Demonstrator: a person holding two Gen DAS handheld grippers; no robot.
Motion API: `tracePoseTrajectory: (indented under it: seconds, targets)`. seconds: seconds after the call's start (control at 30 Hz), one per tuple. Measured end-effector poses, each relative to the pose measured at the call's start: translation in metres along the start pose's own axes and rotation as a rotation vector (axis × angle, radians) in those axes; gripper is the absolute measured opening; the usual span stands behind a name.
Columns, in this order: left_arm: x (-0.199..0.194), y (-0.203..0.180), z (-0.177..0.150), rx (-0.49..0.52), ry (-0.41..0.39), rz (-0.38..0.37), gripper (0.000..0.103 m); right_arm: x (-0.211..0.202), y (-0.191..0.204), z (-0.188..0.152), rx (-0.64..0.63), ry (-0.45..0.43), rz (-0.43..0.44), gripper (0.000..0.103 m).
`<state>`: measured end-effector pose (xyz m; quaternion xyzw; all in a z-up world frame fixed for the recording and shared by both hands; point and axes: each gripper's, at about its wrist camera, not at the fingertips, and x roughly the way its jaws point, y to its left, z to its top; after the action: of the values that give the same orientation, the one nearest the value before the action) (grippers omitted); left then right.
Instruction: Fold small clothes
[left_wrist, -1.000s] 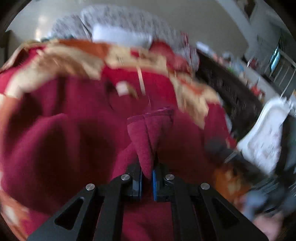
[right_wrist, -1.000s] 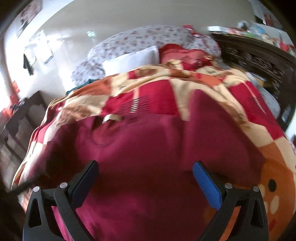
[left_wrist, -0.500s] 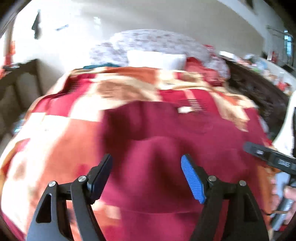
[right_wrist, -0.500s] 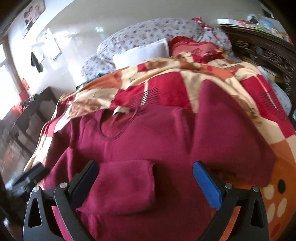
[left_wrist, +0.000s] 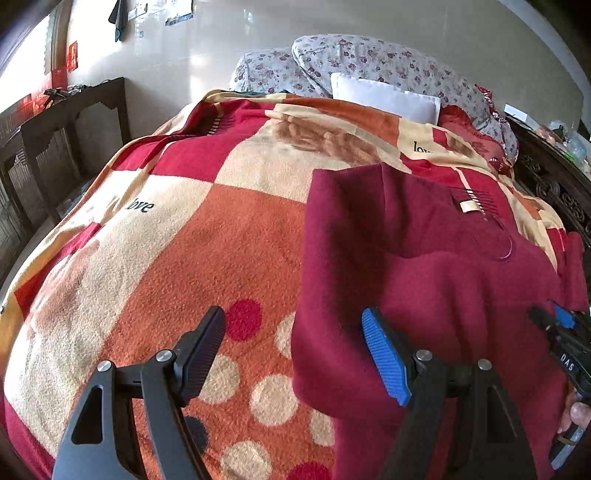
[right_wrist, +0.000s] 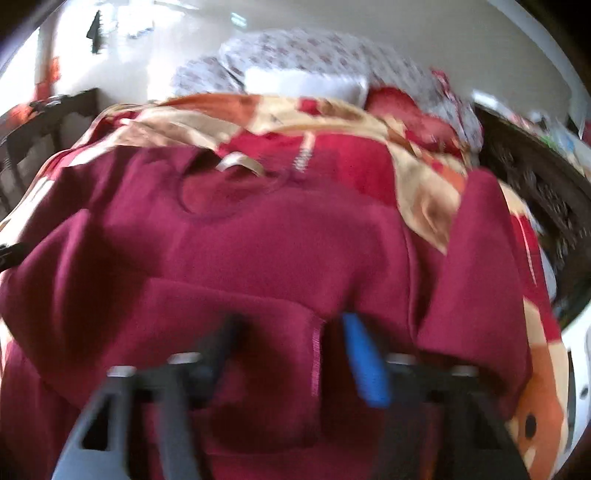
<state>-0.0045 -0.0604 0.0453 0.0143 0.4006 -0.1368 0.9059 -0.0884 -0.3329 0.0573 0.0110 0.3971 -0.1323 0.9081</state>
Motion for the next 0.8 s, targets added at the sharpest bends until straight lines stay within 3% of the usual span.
tracePoseTrajectory:
  seconds: [0.03, 0.07, 0.13, 0.33, 0.6, 0.7, 0.8]
  targets:
    - [0.000, 0.000, 0.000, -0.004, 0.000, -0.001, 0.075, -0.002, -0.002, 0.001, -0.006, -0.008, -0.005, 0.015]
    - [0.000, 0.000, 0.001, -0.009, 0.000, -0.003, 0.075, -0.005, -0.005, 0.002, -0.003, -0.017, 0.008, 0.010]
    - [-0.002, -0.001, 0.002, -0.012, -0.007, 0.003, 0.075, -0.015, -0.015, 0.006, 0.025, -0.031, 0.063, 0.008]
    - [-0.006, 0.000, 0.010, -0.033, -0.033, 0.006, 0.075, -0.064, -0.040, 0.029, 0.032, -0.189, -0.049, 0.007]
    - [0.003, -0.021, 0.011, 0.009, -0.035, 0.025, 0.075, -0.009, -0.061, 0.018, 0.088, -0.027, -0.146, 0.007]
    - [0.015, -0.027, 0.015, 0.056, -0.031, 0.082, 0.075, -0.016, -0.066, 0.017, 0.134, -0.040, -0.131, 0.008]
    - [0.030, -0.023, 0.021, 0.054, -0.025, 0.124, 0.075, -0.039, -0.063, 0.022, 0.151, -0.090, -0.129, 0.016]
